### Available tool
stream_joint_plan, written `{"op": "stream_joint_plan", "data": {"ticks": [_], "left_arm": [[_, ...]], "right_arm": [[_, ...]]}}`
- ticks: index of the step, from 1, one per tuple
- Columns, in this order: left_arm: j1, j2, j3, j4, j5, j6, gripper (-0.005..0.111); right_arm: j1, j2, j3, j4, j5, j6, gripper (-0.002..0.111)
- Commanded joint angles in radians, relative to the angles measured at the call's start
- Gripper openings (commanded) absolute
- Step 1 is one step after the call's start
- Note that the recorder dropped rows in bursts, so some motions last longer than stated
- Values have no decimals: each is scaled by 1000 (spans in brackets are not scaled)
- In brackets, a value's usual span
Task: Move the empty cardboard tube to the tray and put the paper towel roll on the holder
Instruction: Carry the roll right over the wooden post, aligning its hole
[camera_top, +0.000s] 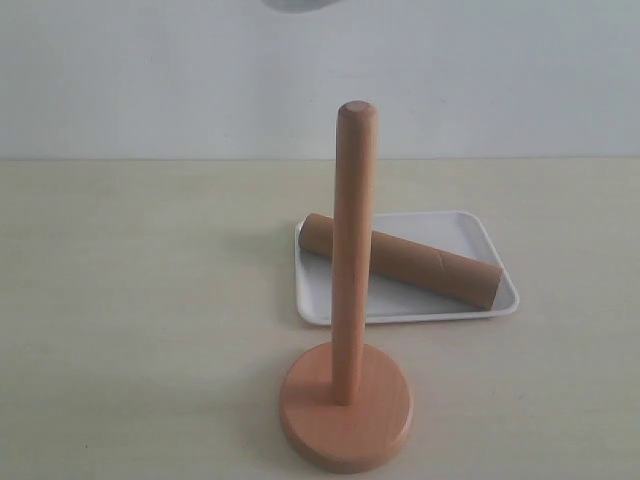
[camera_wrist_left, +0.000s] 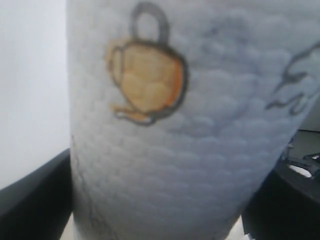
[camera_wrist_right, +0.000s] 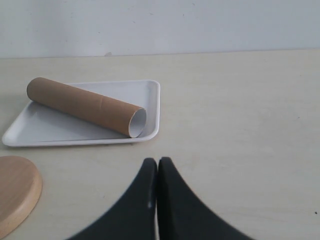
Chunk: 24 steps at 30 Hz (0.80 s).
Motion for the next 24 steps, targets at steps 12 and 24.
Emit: {"op": "stream_joint_plan", "data": {"ticks": [12,24], "left_arm": [[-67,74,-6,170,-145,-87,4],[-110,151,-6,184,-133,-67,4]], "right_arm": [[-2,-5,-1,-8,-8,-3,0],[-2,-5,-1,-8,-8,-3,0]]}}
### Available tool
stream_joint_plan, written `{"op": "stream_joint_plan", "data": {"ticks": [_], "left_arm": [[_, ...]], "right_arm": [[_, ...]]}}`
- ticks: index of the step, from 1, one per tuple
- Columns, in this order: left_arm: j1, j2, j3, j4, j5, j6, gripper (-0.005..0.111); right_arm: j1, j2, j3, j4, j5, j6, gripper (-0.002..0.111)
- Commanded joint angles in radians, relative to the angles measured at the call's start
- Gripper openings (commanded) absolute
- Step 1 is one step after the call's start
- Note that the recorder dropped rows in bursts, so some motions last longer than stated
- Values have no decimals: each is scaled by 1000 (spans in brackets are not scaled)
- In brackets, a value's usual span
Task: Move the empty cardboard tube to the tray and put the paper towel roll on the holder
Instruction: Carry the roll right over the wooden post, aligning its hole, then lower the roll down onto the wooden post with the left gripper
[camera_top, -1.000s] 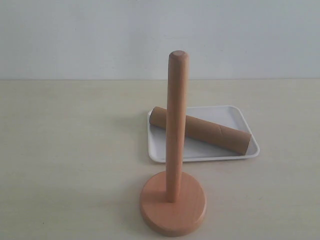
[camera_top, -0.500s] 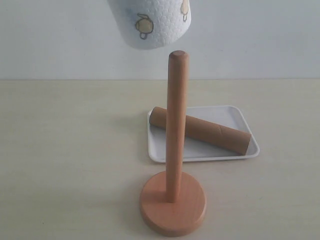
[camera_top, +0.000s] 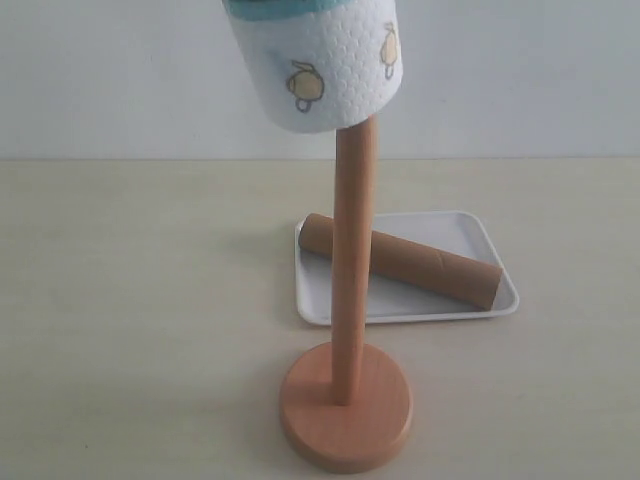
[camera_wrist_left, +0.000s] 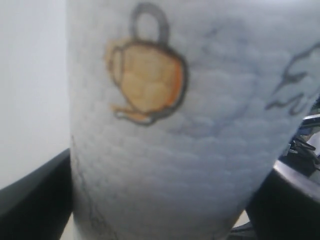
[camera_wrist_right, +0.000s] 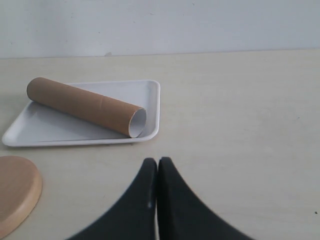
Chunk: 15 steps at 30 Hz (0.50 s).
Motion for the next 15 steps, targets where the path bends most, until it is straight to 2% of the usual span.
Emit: {"op": "stream_joint_plan", "data": {"ticks": [1,7,12,15], "left_arm": [[-45,47,-6,-15,-4,21,4],[-60,80,-6,86,-20,21,4],[-60,88,29,79,-35,77,4],[-60,88,109,33,-97,173,4]], "right_arm": [[-2,-5,-1,-8,-8,-3,0],[-2,-5,-1,-8,-8,-3,0],[-2,-5,-1,-8,-8,-3,0],[-2,-5,-1,-8,-8,-3,0]]}}
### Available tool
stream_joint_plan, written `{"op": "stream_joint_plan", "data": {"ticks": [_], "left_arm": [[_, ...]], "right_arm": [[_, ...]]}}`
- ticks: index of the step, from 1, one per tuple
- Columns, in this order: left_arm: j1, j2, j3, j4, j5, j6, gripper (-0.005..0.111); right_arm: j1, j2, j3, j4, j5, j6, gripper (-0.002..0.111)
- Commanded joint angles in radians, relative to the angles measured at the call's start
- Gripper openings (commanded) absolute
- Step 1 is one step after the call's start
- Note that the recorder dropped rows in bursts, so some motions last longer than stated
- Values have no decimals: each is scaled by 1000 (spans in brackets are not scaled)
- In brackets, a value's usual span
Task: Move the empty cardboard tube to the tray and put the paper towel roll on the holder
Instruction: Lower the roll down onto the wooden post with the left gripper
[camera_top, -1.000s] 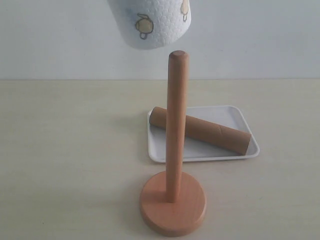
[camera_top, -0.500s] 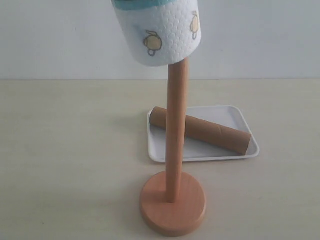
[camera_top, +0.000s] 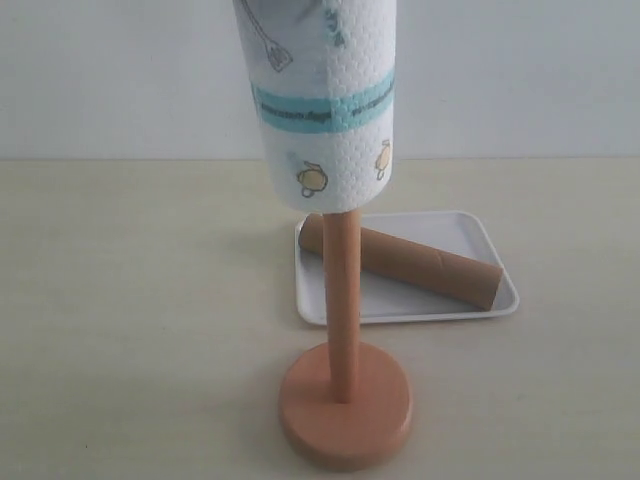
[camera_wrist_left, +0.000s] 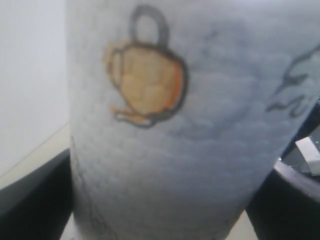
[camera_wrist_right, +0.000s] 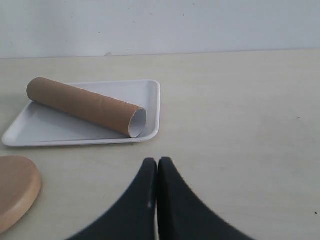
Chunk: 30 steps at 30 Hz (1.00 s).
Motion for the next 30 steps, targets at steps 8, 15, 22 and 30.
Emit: {"op": "stream_joint_plan", "data": {"ticks": [8,15,22,30], "left_arm": [[-7,36,231,-365,-61,415,4],[-7,86,276,-365,-59,479,4],[-7,136,322,-365,-23,565,4],[-7,173,367,-365,-23,638,4]], "right_arm": [[-2,-5,-1,-8,-8,-3,0],[-2,-5,-1,-8,-8,-3,0],[-2,-5,-1,-8,-8,-3,0],[-2,-5,-1,-8,-8,-3,0]]}}
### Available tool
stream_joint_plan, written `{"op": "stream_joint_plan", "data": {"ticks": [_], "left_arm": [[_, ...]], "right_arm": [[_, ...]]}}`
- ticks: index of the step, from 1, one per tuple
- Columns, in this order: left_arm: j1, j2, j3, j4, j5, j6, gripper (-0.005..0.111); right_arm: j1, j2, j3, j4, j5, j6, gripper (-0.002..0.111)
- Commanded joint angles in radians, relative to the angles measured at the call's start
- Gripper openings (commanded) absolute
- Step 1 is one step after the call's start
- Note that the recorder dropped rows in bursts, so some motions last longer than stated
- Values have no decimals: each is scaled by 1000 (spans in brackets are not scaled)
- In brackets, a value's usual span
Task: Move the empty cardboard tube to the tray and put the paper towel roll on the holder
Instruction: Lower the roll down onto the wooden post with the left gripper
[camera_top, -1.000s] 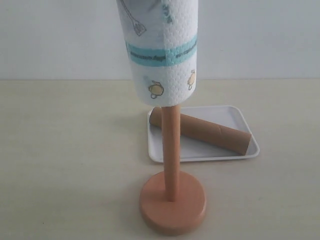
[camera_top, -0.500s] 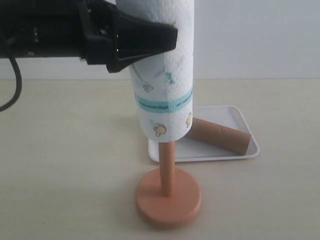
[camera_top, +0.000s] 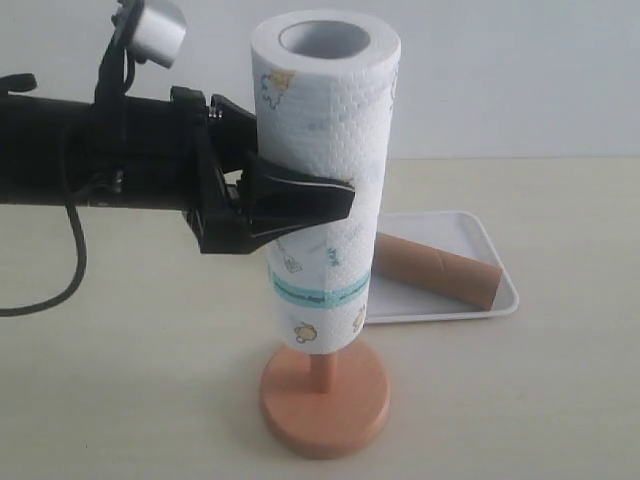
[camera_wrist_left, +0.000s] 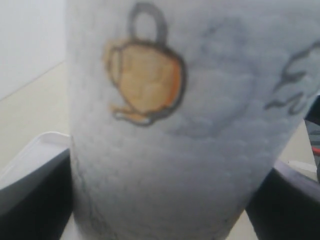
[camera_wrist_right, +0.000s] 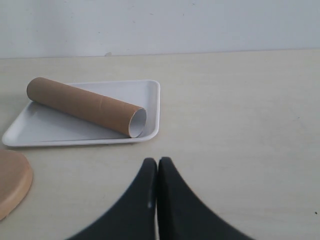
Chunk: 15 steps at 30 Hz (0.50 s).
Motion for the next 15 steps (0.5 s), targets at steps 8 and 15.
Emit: {"op": "stream_joint_plan", "data": {"ticks": [8,15], "left_arm": [[-3,46,12,-29,5,77,33],[-3,47,12,-29,-5,75,69]], "right_arm": [[-2,-5,-1,-8,-8,-3,0],[-2,-5,-1,-8,-8,-3,0]]}}
